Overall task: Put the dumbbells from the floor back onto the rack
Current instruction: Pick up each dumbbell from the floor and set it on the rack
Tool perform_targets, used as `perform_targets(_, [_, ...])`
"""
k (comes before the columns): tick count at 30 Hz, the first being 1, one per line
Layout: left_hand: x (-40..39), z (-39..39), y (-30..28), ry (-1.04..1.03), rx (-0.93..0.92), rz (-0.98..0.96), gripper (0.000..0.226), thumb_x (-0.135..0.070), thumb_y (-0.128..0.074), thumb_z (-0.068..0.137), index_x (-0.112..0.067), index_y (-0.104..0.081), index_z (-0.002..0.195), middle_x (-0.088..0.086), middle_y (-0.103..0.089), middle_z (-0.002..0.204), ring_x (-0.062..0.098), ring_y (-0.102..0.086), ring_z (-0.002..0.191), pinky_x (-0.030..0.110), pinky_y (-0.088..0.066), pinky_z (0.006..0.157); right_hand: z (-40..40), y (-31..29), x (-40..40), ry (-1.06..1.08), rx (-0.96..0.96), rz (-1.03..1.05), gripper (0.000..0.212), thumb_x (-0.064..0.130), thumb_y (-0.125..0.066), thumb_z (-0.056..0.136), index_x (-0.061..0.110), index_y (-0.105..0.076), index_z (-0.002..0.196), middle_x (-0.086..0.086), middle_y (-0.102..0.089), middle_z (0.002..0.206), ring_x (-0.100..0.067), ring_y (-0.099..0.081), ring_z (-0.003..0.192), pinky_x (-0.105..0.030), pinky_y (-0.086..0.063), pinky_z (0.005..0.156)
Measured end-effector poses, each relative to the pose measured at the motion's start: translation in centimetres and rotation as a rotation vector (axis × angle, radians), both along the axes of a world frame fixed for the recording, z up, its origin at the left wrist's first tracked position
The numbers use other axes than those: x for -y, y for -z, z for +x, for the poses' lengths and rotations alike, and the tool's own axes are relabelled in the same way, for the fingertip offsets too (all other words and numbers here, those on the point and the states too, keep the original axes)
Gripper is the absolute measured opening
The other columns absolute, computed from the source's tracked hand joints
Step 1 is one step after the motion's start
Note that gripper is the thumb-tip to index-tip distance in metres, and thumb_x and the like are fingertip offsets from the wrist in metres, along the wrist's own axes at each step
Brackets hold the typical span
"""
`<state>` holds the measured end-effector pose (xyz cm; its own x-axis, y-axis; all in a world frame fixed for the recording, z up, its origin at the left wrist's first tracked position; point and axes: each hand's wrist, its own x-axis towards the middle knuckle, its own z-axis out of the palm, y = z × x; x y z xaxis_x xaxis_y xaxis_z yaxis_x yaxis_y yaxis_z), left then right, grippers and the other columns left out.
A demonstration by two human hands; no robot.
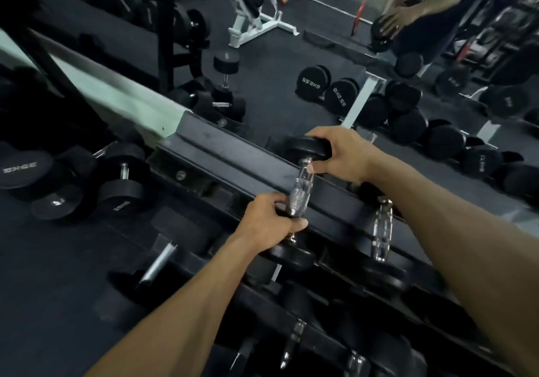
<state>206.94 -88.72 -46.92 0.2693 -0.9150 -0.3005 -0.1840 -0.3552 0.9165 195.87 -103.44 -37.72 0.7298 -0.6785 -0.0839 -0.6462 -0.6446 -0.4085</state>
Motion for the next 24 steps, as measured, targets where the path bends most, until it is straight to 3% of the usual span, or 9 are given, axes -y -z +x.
perform_targets(6, [4.4,1.1,1.4,-0.066,0.013,0.075,0.028,-0.023,-0.084,0.071,-0.024,-0.071,0.095,-0.003,-0.072,0.082,0.008,-0.069,0.068,0.023,-0.051,0.067,2.4,1.9,5.0,-0.058,-0.054,0.025,0.042,0.017,-0.078,0.075,0.024,-0.064,0.113,0.004,-0.070,0.099,-0.018,-0.065,0.094,-0.041,-0.052,0.090])
perform_targets(10, [6.2,2.2,2.6,-0.066,0.055,0.128,0.029,-0.023,-0.081,0.072,-0.023,-0.070,0.099,-0.006,-0.072,0.085,0.006,-0.066,0.074,0.018,-0.044,0.061,4.0,4.0,7.0,-0.061,-0.079,0.069,0.042,0.019,-0.078,0.075,0.028,-0.064,0.114,0.007,-0.070,0.098,-0.017,-0.065,0.095,-0.041,-0.051,0.092])
perform_targets(16, [7.1,2.9,3.0,-0.028,0.090,0.155,0.029,-0.028,-0.080,0.075,-0.025,-0.067,0.100,-0.005,-0.070,0.093,0.008,-0.064,0.084,0.020,-0.045,0.067,4.5,4.9,8.3,-0.022,-0.105,0.141,0.045,0.017,-0.077,0.079,0.028,-0.060,0.119,0.006,-0.068,0.101,-0.016,-0.064,0.097,-0.032,-0.049,0.091])
perform_targets(24, [7.3,3.2,2.5,-0.032,0.211,0.162,0.027,-0.032,-0.080,0.073,-0.026,-0.067,0.096,-0.005,-0.069,0.087,0.008,-0.063,0.080,0.023,-0.048,0.066,4.7,5.4,8.1,0.022,-0.178,0.124,0.053,0.023,-0.072,0.085,0.028,-0.049,0.132,0.002,-0.062,0.105,-0.022,-0.060,0.099,-0.032,-0.046,0.087])
